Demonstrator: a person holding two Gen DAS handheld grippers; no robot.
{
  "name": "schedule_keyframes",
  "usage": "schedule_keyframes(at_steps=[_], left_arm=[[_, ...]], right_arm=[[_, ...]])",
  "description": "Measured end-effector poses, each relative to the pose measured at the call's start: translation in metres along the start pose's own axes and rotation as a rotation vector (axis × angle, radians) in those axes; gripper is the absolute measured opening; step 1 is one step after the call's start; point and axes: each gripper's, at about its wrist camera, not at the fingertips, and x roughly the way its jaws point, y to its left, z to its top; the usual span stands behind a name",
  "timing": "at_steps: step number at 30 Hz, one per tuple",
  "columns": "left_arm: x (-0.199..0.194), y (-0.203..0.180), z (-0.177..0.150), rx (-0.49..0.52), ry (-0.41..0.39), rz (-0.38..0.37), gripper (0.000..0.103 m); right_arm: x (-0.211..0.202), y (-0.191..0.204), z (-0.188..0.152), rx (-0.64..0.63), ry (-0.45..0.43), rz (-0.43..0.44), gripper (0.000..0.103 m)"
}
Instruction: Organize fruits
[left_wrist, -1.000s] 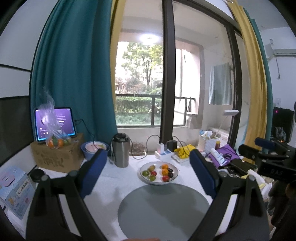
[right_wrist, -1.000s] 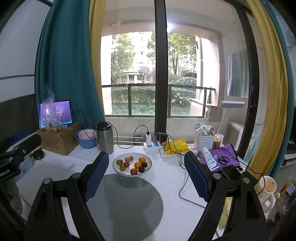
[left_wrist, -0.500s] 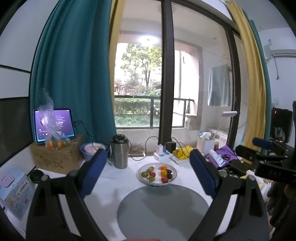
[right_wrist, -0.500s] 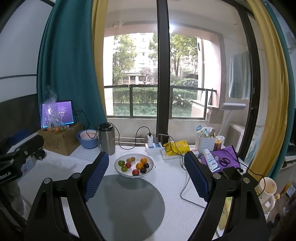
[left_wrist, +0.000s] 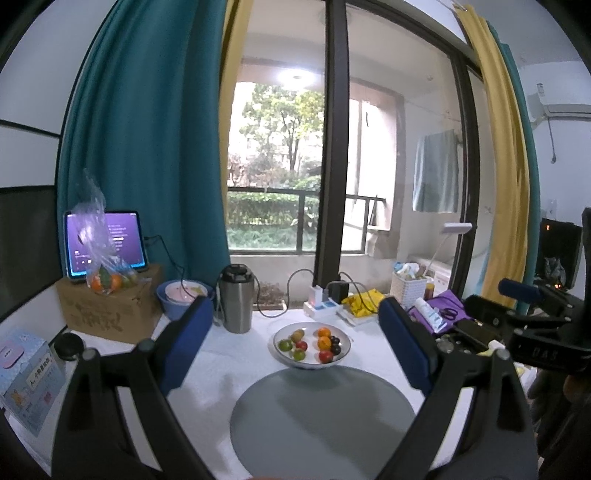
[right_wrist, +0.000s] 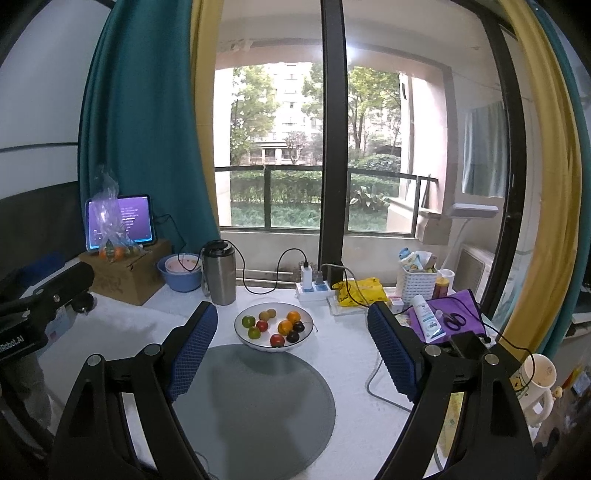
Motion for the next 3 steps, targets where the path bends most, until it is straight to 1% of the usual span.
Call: schedule_keyframes(at_steps=[3], left_arm=[[0.0073, 0.0014, -0.0038, -0.009, 0.011, -0.02, 0.092]], right_arm=[[0.0023, 0.0001, -0.0005, 0.001, 0.004, 0.004, 0.086]])
